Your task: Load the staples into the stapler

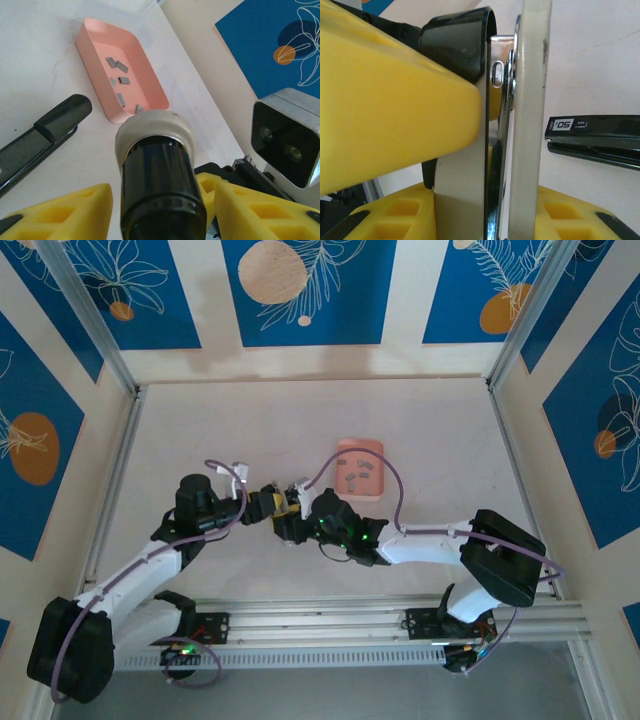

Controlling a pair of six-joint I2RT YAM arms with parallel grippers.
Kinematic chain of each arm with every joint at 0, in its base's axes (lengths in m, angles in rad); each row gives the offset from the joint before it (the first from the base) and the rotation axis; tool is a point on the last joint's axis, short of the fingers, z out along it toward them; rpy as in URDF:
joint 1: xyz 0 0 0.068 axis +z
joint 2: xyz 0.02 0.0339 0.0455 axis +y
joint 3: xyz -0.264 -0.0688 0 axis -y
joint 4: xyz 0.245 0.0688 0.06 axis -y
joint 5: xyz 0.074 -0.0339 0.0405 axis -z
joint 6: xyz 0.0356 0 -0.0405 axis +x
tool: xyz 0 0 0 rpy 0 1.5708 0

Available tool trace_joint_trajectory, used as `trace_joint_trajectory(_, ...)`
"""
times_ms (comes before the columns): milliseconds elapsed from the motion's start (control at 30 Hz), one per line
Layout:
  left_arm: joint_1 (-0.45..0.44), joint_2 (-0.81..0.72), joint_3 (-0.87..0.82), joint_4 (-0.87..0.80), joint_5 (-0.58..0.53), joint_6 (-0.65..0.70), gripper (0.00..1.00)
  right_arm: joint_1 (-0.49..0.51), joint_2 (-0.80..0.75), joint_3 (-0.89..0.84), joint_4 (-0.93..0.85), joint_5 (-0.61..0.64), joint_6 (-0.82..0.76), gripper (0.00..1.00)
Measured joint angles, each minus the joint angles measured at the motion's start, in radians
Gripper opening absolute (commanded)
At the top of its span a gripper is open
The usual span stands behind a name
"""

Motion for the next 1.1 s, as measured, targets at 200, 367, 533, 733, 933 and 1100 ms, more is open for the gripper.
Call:
trace_joint_trajectory(200, -0.009, -0.006, 0.007, 0.000, -0.027, 0.009, 0.25, 0.000, 0.002, 0.005, 0.001, 0.001, -0.002, 0.33)
trace_joint_trajectory(367, -0.012, -0.034, 0.007, -0.021, -0.047, 0.017, 0.44, -0.002, 0.002, 0.006, 0.007, 0.003, -0.002, 0.33)
trace_joint_trajectory(533, -0.012, -0.071, 0.007, -0.026, -0.074, 0.048, 0.52, -0.003, 0.002, 0.007, -0.003, 0.009, 0.007, 0.33)
trace_joint_trajectory(733, -0.012, -0.076, 0.007, -0.027, -0.084, 0.059, 0.45, -0.003, 0.002, 0.007, -0.008, 0.023, 0.012, 0.33)
trace_joint_trajectory(933, -0.012, -0.079, 0.002, -0.027, -0.100, 0.062, 0.46, -0.003, 0.002, 0.007, -0.006, 0.022, 0.014, 0.33)
trace_joint_trajectory(1100, -0.012, -0.079, 0.002, -0.022, -0.097, 0.060, 0.40, -0.005, 0.002, 0.007, -0.006, 0.021, 0.014, 0.33)
